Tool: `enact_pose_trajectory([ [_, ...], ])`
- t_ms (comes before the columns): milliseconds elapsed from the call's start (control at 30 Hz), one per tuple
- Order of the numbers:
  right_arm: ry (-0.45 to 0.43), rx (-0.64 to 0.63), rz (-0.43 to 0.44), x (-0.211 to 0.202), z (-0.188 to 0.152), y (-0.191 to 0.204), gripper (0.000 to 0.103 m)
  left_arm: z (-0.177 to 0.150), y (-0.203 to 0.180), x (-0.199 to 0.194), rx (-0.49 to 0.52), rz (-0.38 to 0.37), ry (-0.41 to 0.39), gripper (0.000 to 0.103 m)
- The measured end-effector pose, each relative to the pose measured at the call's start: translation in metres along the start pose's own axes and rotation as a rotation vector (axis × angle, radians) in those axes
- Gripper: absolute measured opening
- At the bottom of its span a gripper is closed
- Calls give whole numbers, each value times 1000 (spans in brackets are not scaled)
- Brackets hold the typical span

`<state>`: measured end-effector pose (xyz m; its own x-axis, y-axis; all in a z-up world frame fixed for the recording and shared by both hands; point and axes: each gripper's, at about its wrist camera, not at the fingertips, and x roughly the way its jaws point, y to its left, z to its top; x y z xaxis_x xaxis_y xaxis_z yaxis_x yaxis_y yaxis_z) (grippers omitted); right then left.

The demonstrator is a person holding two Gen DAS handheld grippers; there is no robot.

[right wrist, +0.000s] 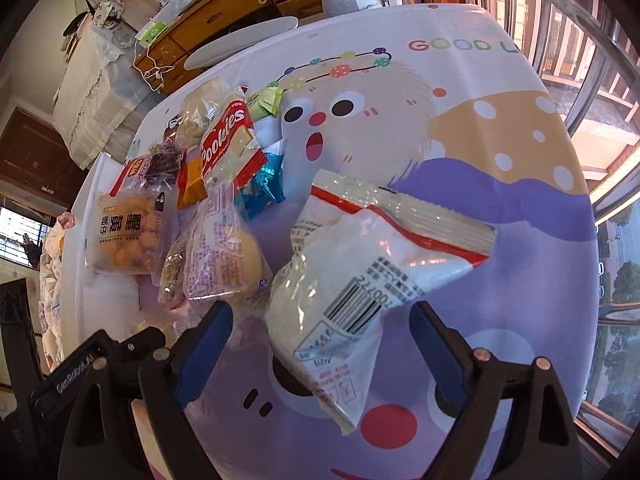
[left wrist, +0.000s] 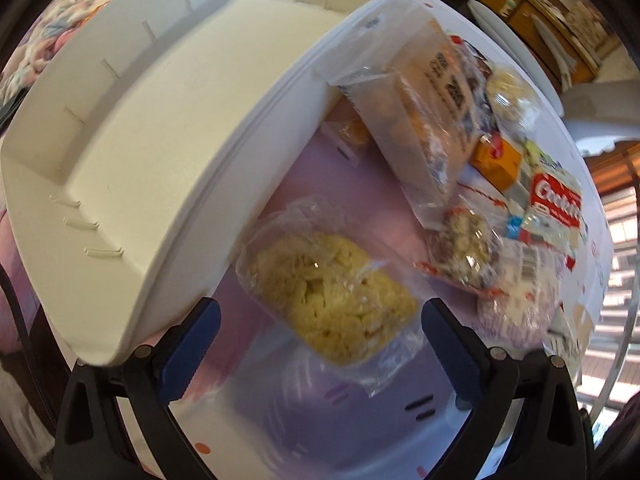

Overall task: Organize snacks
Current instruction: 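Grasp the clear cracker bag with the left gripper while the right grasps a white bag, then carry the cracker bag into the white tray and open the left gripper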

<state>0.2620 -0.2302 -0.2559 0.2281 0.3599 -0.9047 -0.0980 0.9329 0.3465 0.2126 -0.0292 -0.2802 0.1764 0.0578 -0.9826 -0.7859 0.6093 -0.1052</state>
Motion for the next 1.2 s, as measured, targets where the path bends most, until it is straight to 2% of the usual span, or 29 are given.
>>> enact_pose_trajectory([
  [200, -24, -37, -27, 3, 3, 1, 91, 11, 5, 15, -75, 7, 10, 95],
  [267, -36, -52, -31, 3, 3, 2, 91, 14, 7, 22, -98, -13, 29, 88],
  [500, -46, -93, -46, 4, 3, 3, 86, 17, 19, 29, -74, -54, 58, 69],
  [600, -42, -104, -48, 3, 4, 2, 78, 17, 18, 30, -62, -58, 69, 63],
  [633, -40, -99, -47, 3, 4, 1, 69, 17, 19, 31, -57, -57, 73, 62],
  [667, -37, -92, -46, 2, 4, 1, 65, 15, 14, 31, -54, -56, 74, 61],
  [800, -17, -88, -53, 0, 2, 0, 63, 8, 22, 24, -46, -50, 93, 56],
  [1033, 18, -66, -71, -9, -2, 0, 60, 1, 18, 21, 22, -7, 144, 54],
  [1200, 42, -22, -69, -19, -8, -3, 53, -13, 19, 18, 65, 11, 184, 53],
])
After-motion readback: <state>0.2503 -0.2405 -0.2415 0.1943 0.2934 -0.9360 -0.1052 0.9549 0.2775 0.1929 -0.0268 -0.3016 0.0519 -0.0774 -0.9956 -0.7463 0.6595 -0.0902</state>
